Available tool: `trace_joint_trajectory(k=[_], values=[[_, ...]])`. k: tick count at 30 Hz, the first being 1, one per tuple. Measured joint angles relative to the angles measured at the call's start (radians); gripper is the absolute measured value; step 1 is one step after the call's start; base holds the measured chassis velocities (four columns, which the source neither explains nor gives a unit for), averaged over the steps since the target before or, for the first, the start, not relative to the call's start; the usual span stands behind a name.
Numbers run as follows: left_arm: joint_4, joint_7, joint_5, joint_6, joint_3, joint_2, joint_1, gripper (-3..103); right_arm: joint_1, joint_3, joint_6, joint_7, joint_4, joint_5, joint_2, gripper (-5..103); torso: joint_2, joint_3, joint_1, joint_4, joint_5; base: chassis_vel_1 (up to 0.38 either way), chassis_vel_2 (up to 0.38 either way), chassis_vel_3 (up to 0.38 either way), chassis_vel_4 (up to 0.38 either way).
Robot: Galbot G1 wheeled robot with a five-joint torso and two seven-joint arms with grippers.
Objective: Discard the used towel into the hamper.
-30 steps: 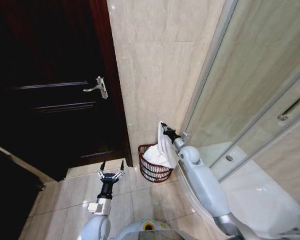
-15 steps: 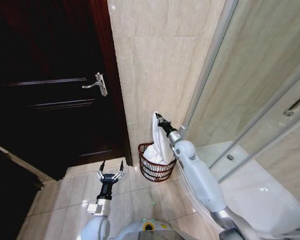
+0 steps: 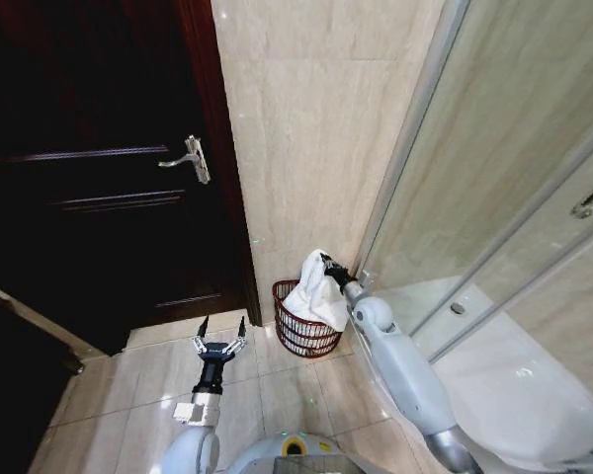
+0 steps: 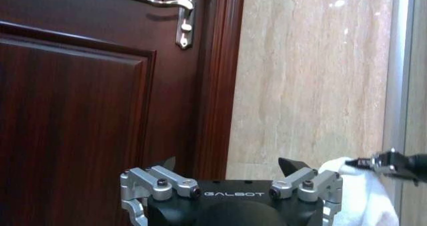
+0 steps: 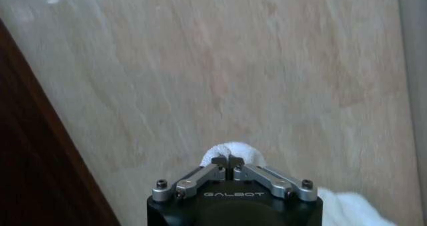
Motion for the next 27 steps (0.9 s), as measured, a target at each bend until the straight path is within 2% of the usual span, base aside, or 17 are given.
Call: trace_joint_trajectory(k=[16,21,27], values=[[-0.003,0.002,-0.012,-0.006,-0.003,0.013,0.005,100,-0.079,0.015,-0.136,0.032,0.025,-0.049,-0.005,1,-0.071,-0.038,-0.033,-0.0002,-0.0001,0.000,0.000,0.000,0.000],[-0.001,0.003,-0.010,-0.005,-0.001,0.011,0.000,100,-0.079,0.022,-0.158,0.051,0.015,-0.038,0.002,1,-0.090,-0.049,-0.041,-0.0001,-0.0001,0.000,0.000,0.000,0.000],[-0.007,0.004,-0.007,-0.001,-0.001,0.008,0.002,100,-0.071,0.028,-0.227,0.067,0.007,-0.009,0.016,1,-0.116,-0.064,-0.052,-0.0001,0.0000,0.000,0.000,0.000,0.000]])
